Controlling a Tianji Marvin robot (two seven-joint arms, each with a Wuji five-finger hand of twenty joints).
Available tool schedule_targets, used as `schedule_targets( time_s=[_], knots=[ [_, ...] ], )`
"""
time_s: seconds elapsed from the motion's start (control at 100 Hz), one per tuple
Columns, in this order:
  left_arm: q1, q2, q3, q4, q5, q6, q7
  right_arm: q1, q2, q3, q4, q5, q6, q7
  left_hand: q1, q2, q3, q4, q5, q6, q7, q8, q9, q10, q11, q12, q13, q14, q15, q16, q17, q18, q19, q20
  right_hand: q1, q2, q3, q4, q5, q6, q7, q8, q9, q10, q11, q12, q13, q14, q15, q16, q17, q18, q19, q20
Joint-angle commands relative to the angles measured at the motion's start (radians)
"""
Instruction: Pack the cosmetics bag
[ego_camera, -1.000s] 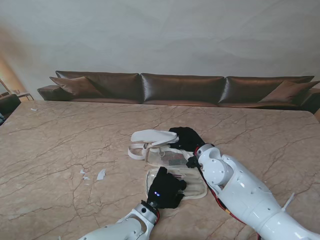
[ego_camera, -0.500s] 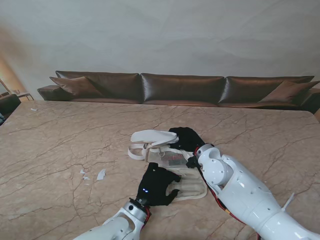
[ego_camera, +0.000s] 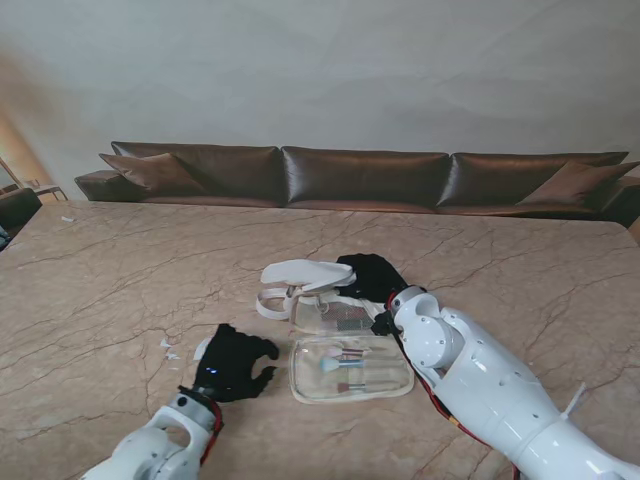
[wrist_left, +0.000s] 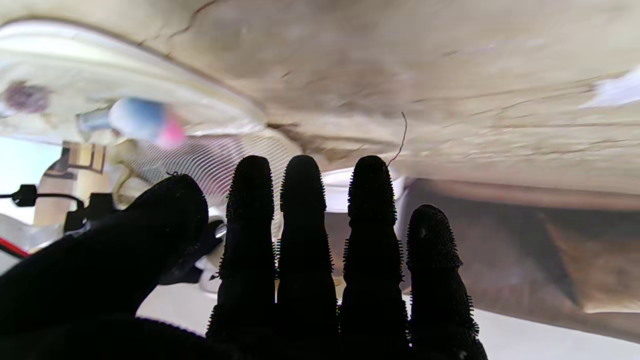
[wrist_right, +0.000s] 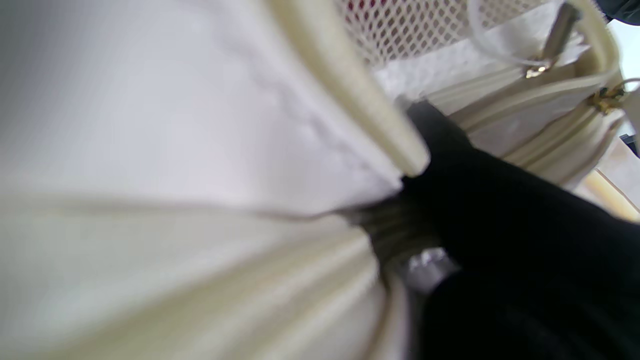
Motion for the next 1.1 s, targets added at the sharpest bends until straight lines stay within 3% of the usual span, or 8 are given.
schedule_targets(
  time_s=[0.0, 0.09, 0.32, 0.53, 0.83, 0.94, 0.96, 1.09],
  knots=[
    [0.013, 0.021, -0.015, 0.023, -0.008, -0.027, -0.003, -0.004, -0.017, -0.011, 0.014, 0.011, 0.003, 0.003, 0.017, 0.000, 0.028, 0.011, 0.007, -0.014, 0.006, -0.012, -0.025, 0.011, -0.015, -0.008, -0.019, 0.008, -0.007, -0.010, -0.024, -0.001, -0.014, -0.005, 0.077, 0.092, 0.066, 0.023, 0.052, -0.137, 0.089, -0.009, 0.032, -0.011, 0.031, 0.000, 0.111, -0.068, 0.049, -0.005, 0.036, -0.025, 0.095, 0.012],
    [0.019, 0.029, -0.036, 0.040, 0.004, -0.065, -0.019, 0.001, -0.020, -0.015, 0.018, 0.015, 0.005, 0.000, 0.007, 0.012, 0.016, 0.007, 0.054, -0.038, 0.021, -0.034, -0.034, 0.012, -0.040, -0.022, -0.036, 0.011, -0.031, -0.025, -0.038, 0.001, -0.031, -0.006, 0.077, 0.091, 0.066, 0.023, 0.051, -0.137, 0.088, -0.009, 0.032, -0.011, 0.032, 0.001, 0.111, -0.068, 0.049, -0.005, 0.036, -0.025, 0.095, 0.012],
    [0.034, 0.034, -0.047, 0.072, -0.045, -0.215, -0.065, 0.003, -0.022, -0.014, 0.014, 0.016, 0.016, -0.003, -0.051, 0.186, -0.085, 0.048, 0.147, -0.009, -0.061, -0.087, -0.006, -0.005, -0.082, -0.085, -0.077, 0.019, -0.079, -0.072, -0.097, -0.017, -0.082, 0.005, 0.077, 0.092, 0.066, 0.023, 0.051, -0.136, 0.088, -0.008, 0.031, -0.012, 0.032, 0.001, 0.111, -0.068, 0.049, -0.005, 0.036, -0.025, 0.095, 0.012],
    [0.041, 0.044, -0.032, 0.089, -0.071, -0.312, -0.133, 0.002, -0.023, -0.011, 0.012, 0.023, 0.032, -0.002, -0.079, 0.346, -0.235, 0.091, 0.137, 0.015, -0.163, -0.071, -0.084, -0.019, -0.128, -0.156, -0.166, -0.004, -0.149, -0.137, -0.172, -0.054, -0.153, 0.008, 0.077, 0.092, 0.066, 0.023, 0.051, -0.135, 0.086, -0.009, 0.031, -0.011, 0.033, 0.002, 0.111, -0.069, 0.051, -0.004, 0.036, -0.026, 0.095, 0.012],
    [0.030, 0.050, 0.019, 0.133, -0.140, -0.383, -0.212, 0.000, -0.028, -0.010, 0.012, 0.034, 0.040, -0.008, -0.048, 0.465, -0.452, 0.088, 0.028, 0.052, -0.295, -0.098, -0.253, -0.028, -0.173, -0.178, -0.342, -0.017, -0.213, -0.173, -0.256, -0.085, -0.340, 0.014, 0.078, 0.092, 0.066, 0.023, 0.050, -0.135, 0.085, -0.008, 0.031, -0.010, 0.033, 0.002, 0.111, -0.068, 0.053, -0.003, 0.035, -0.027, 0.098, 0.012],
    [0.030, 0.058, 0.028, 0.132, -0.153, -0.386, -0.270, 0.001, -0.028, -0.012, 0.015, 0.036, 0.037, -0.006, -0.030, 0.488, -0.519, 0.093, -0.082, 0.045, -0.373, -0.127, -0.386, -0.037, -0.205, -0.196, -0.432, -0.030, -0.256, -0.192, -0.264, -0.108, -0.491, 0.035, 0.078, 0.092, 0.067, 0.023, 0.050, -0.135, 0.084, -0.009, 0.030, -0.010, 0.033, 0.002, 0.111, -0.067, 0.053, -0.003, 0.035, -0.027, 0.098, 0.012],
    [0.030, 0.059, 0.029, 0.131, -0.155, -0.386, -0.281, 0.002, -0.028, -0.012, 0.015, 0.037, 0.037, -0.006, -0.013, 0.498, -0.551, 0.095, -0.115, 0.044, -0.395, -0.137, -0.411, -0.037, -0.211, -0.203, -0.443, -0.032, -0.261, -0.195, -0.264, -0.113, -0.533, 0.077, 0.078, 0.091, 0.067, 0.023, 0.050, -0.134, 0.085, -0.008, 0.030, -0.010, 0.033, 0.002, 0.111, -0.067, 0.053, -0.003, 0.035, -0.027, 0.098, 0.012],
    [0.027, 0.058, 0.041, 0.139, -0.171, -0.373, -0.288, 0.004, -0.030, -0.015, 0.020, 0.042, 0.034, -0.006, -0.004, 0.500, -0.567, 0.102, -0.274, 0.018, -0.470, -0.171, -0.520, -0.032, -0.232, -0.214, -0.494, -0.039, -0.295, -0.207, -0.275, -0.129, -0.578, 0.146, 0.078, 0.092, 0.067, 0.023, 0.049, -0.137, 0.084, -0.008, 0.031, -0.011, 0.034, 0.002, 0.111, -0.067, 0.053, -0.004, 0.035, -0.027, 0.098, 0.012]
  ],
)
